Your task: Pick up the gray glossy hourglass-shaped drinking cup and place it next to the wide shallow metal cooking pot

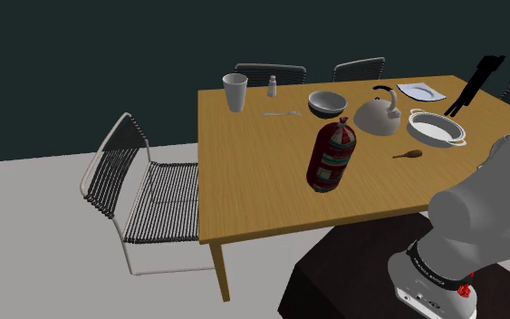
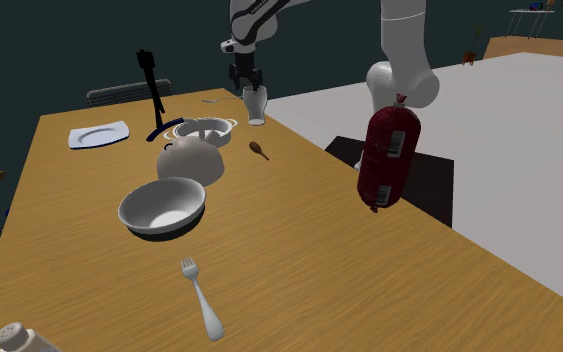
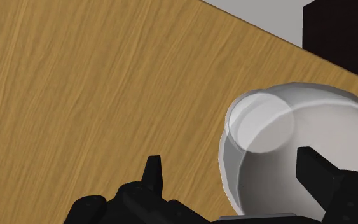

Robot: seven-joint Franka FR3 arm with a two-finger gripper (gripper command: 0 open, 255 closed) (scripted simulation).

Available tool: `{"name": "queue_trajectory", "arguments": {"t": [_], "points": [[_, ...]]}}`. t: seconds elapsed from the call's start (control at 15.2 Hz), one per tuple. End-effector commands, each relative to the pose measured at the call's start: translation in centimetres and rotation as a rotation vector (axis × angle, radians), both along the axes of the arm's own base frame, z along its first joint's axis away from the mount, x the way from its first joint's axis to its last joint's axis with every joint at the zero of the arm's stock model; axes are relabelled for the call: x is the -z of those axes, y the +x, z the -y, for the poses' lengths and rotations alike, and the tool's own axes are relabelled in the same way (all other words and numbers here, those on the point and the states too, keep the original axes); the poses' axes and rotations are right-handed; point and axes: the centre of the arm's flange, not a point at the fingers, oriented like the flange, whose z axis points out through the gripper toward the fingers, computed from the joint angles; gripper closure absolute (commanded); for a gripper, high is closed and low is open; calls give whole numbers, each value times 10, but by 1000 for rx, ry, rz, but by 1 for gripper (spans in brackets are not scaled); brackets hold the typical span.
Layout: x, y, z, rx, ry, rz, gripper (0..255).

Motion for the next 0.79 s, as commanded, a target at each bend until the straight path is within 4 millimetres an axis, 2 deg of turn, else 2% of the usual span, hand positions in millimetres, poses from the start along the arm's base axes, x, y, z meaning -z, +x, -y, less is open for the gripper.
{"name": "queue_trajectory", "arguments": {"t": [0.0, 0.2, 0.73], "points": [[-13, 1, -1, 0, 0, 0, 0], [-50, 4, -4, 0, 0, 0, 0], [-50, 4, -4, 0, 0, 0, 0]]}}
